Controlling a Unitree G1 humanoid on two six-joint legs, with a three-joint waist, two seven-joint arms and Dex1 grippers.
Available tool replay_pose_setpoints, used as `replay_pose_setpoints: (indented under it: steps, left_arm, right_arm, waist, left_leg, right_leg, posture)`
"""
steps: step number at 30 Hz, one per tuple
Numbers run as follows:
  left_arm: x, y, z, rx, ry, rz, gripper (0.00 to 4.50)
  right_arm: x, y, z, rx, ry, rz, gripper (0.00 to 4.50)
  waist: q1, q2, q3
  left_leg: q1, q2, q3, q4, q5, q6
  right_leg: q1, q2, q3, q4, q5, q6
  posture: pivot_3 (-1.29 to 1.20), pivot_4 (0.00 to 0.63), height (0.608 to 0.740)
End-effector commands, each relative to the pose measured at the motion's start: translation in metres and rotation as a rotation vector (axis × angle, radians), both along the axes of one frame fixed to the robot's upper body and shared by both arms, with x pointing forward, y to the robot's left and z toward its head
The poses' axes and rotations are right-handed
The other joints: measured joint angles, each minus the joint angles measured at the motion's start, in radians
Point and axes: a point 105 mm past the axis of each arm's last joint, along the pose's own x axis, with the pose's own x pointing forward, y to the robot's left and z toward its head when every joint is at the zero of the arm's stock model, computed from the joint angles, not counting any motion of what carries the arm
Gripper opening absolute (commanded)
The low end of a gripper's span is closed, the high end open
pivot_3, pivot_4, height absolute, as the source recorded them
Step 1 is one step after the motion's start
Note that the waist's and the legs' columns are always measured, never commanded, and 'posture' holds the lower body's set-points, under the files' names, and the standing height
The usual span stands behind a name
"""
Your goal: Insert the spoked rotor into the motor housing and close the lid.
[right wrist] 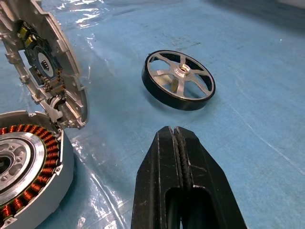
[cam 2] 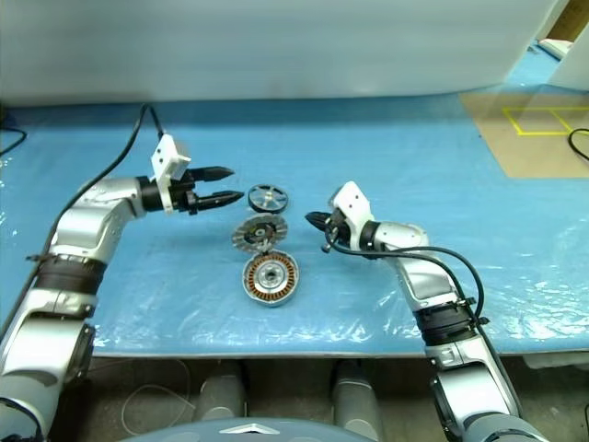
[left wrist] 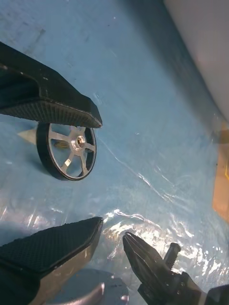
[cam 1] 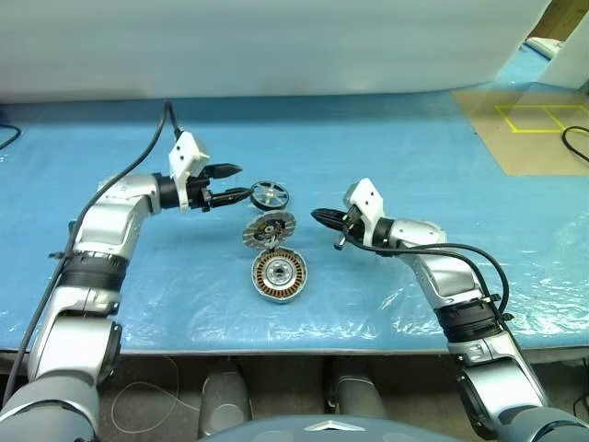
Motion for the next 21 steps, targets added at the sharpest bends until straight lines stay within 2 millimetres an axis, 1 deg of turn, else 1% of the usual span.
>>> replay_pose_setpoints:
  steps: [1, 5, 8, 12, 17, 21]
  left_arm:
    - [0.014, -0.002, 0.002, 0.088, -0.034, -0.046, 3.13]
    - [0.029, -0.003, -0.003, 0.191, -0.033, -0.043, 3.13]
    - [0.035, -0.002, -0.009, 0.280, -0.049, -0.030, 3.13]
    - [0.042, -0.005, -0.011, 0.368, -0.091, -0.011, 3.13]
    - [0.050, -0.017, -0.007, 0.441, -0.170, 0.001, 3.13]
    - [0.051, -0.024, -0.005, 0.459, -0.174, -0.009, 3.13]
  right_arm:
    - [-0.006, -0.001, 0.017, 0.025, -0.051, 0.016, 0.00]
    - [-0.012, -0.002, 0.017, 0.026, -0.049, 0.017, 0.00]
    - [-0.016, -0.002, 0.018, 0.027, -0.047, 0.011, 0.00]
    - [-0.019, -0.002, 0.018, 0.032, -0.050, 0.001, 0.00]
    - [-0.020, -0.003, 0.019, 0.039, -0.056, -0.020, 0.00]
    - [-0.022, -0.004, 0.017, 0.033, -0.055, -0.030, 0.00]
  waist:
    - [0.001, 0.000, 0.000]
    - [0.003, 0.000, 0.000]
    - [0.003, 0.000, 0.000]
    - [0.009, -0.001, 0.000]
    - [0.021, -0.001, 0.000]
    - [0.027, -0.001, 0.000]
  left_leg:
    - [0.000, 0.000, 0.000, 0.000, 0.000, 0.000]
    - [-0.001, -0.001, -0.001, 0.000, 0.000, 0.000]
    - [-0.001, -0.001, -0.001, 0.000, 0.000, 0.000]
    - [-0.002, -0.001, -0.002, 0.000, 0.000, 0.000]
    - [-0.002, -0.001, -0.003, 0.000, 0.000, 0.000]
    - [-0.002, -0.001, -0.003, 0.000, 0.000, 0.000]
  right_leg:
    - [0.000, 0.000, 0.000, 0.000, 0.000, 0.000]
    - [0.000, 0.000, 0.000, 0.000, 0.000, 0.000]
    - [0.000, 0.000, 0.000, 0.000, 0.001, 0.002]
    - [0.000, 0.000, 0.000, 0.000, 0.002, 0.003]
    - [0.001, 0.000, 0.000, 0.000, 0.002, 0.003]
    - [0.001, 0.000, -0.001, 0.000, 0.002, 0.004]
  posture:
    - [0.00, 0.150, 0.740]
    - [0.00, 0.150, 0.740]
    - [0.00, 0.150, 0.740]
    - [0.00, 0.150, 0.740]
    - [0.00, 0.150, 0.740]
    - [0.00, 0.150, 0.740]
